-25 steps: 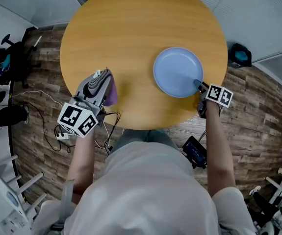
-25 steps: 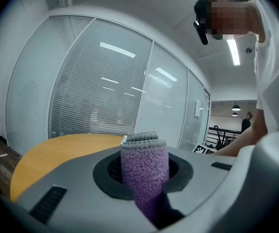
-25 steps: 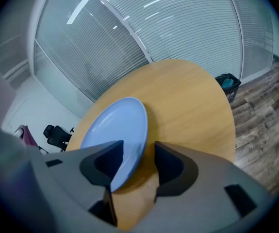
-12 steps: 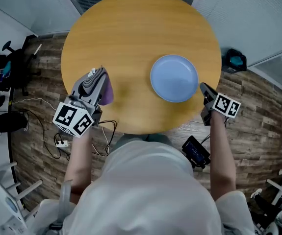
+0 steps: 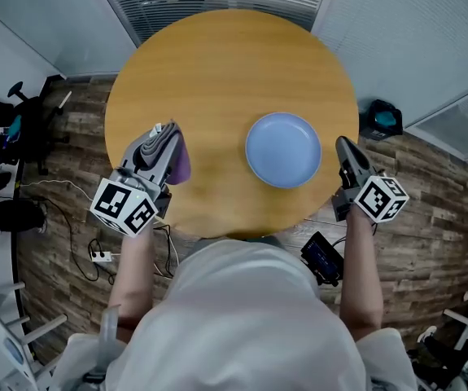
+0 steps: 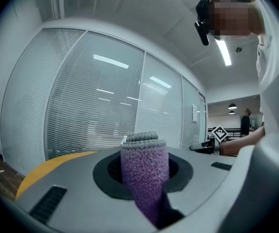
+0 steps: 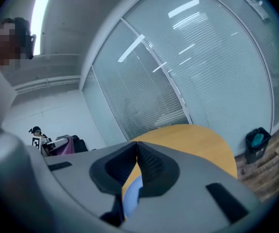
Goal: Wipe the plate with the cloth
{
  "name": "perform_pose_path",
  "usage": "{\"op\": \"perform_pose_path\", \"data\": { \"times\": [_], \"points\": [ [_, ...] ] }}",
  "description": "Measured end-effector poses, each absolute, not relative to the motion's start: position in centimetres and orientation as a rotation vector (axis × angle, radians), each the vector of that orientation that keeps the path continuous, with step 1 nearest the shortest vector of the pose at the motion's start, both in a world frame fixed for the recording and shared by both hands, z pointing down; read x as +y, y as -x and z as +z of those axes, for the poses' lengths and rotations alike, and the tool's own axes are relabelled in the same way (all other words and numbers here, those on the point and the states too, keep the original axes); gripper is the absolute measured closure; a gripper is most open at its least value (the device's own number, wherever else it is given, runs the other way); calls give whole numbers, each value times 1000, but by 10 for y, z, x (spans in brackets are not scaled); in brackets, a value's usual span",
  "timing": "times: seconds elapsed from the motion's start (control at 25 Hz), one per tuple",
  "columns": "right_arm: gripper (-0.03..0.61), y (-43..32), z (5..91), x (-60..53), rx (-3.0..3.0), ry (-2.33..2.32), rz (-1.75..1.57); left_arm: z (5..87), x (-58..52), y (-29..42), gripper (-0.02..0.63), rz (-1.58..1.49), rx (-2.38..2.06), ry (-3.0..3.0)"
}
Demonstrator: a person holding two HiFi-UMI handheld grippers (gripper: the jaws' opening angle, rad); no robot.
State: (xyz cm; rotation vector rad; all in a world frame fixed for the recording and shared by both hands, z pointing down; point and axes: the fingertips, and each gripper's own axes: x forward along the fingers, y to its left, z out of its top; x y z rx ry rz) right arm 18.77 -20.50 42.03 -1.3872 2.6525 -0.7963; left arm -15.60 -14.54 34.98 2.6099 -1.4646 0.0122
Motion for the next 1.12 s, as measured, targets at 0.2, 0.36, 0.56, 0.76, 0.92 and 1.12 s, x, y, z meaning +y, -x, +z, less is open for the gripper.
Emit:
{"op": "perform_pose_path", "data": {
  "times": [0.2,0.36,0.56,0.76,0.92,1.12],
  "points": [
    [558,-191,381,-195,2637,1423,-616,340,-148,158,535,-17,-1511,-2630],
    [558,-196,343,-183,2568,1386,-474,330,-143,163,535,-92,-1549,-2657],
    [558,-194,302,-163,2507,1267,-253,332,-139,159,535,-84,-1532,-2681],
    [557,-187,298,-157,2517,1227,-261,340,-136,153,535,-56,-1514,-2693],
    [558,-186,300,-155,2586,1367,-153,341,-136,152,535,-41,-1525,-2693],
    [560,-187,302,-155,2640,1567,-31,342,-136,150,535,2,-1551,-2708]
  ]
}}
